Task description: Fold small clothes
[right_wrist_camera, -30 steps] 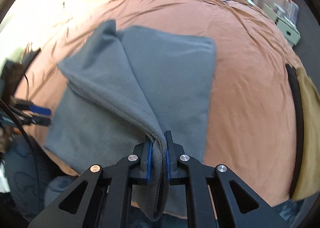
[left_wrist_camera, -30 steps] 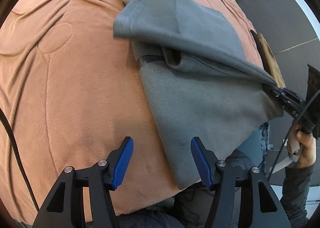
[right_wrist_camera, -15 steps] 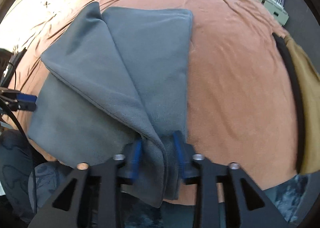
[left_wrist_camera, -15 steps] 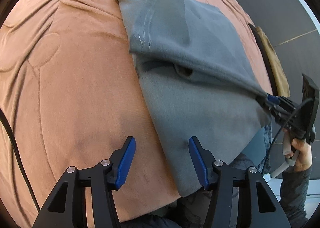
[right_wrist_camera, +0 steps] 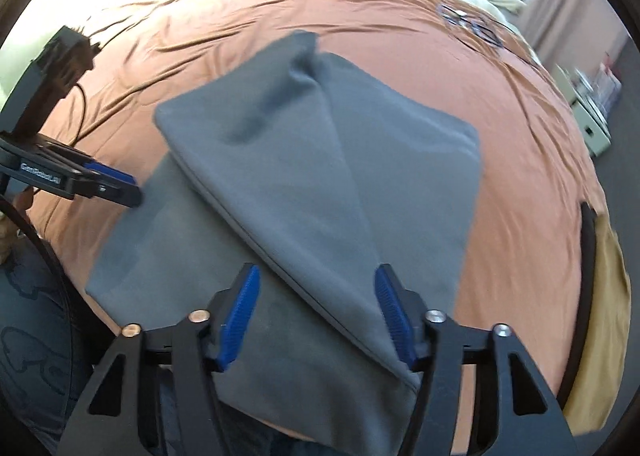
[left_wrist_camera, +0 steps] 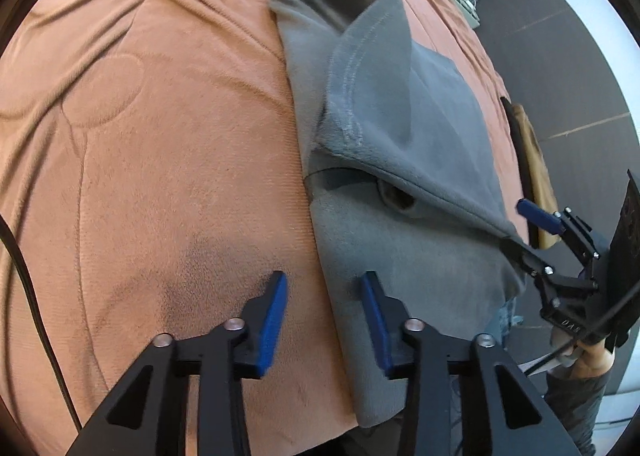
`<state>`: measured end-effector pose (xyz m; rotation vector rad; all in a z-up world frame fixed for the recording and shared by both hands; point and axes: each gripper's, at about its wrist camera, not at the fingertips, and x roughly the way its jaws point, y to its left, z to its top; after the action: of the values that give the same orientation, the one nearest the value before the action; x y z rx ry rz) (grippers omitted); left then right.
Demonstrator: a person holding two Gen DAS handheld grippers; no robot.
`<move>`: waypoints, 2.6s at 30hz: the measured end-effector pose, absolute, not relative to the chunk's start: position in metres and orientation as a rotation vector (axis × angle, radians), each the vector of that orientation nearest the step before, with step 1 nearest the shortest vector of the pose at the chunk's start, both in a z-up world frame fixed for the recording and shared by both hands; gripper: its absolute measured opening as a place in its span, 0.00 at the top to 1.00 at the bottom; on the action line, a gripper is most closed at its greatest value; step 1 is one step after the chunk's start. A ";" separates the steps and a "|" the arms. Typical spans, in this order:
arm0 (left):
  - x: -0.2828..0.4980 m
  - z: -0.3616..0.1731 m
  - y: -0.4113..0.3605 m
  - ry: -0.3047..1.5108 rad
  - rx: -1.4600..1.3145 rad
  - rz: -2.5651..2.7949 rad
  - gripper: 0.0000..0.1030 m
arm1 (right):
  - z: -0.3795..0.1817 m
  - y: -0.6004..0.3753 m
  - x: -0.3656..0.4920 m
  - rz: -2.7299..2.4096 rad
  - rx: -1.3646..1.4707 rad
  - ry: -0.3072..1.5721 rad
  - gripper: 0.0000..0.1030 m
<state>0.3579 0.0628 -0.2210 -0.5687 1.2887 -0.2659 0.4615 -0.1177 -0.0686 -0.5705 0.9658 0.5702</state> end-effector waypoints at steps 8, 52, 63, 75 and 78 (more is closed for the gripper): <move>0.352 -0.228 0.074 1.272 -0.649 -0.266 0.68 | -0.077 -0.075 0.463 0.664 -0.679 0.961 0.58; 0.398 -0.192 0.095 1.224 -0.563 -0.189 0.72 | -0.074 -0.209 0.597 0.509 -0.093 0.979 0.96; 0.430 -0.199 0.097 1.223 -0.554 -0.140 0.52 | -0.088 -0.243 0.626 0.456 0.075 1.015 0.53; 0.472 -0.203 0.103 1.168 -0.539 -0.103 0.51 | -0.097 -0.227 0.635 0.555 -0.016 0.979 0.53; 0.481 -0.207 0.104 1.165 -0.535 -0.099 0.51 | -0.102 -0.224 0.644 0.574 -0.002 0.977 0.56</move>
<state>0.4812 0.1038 -0.2071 -0.5349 1.1649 -0.0994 0.6438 -0.2240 -0.1016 -0.0023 0.9765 0.5740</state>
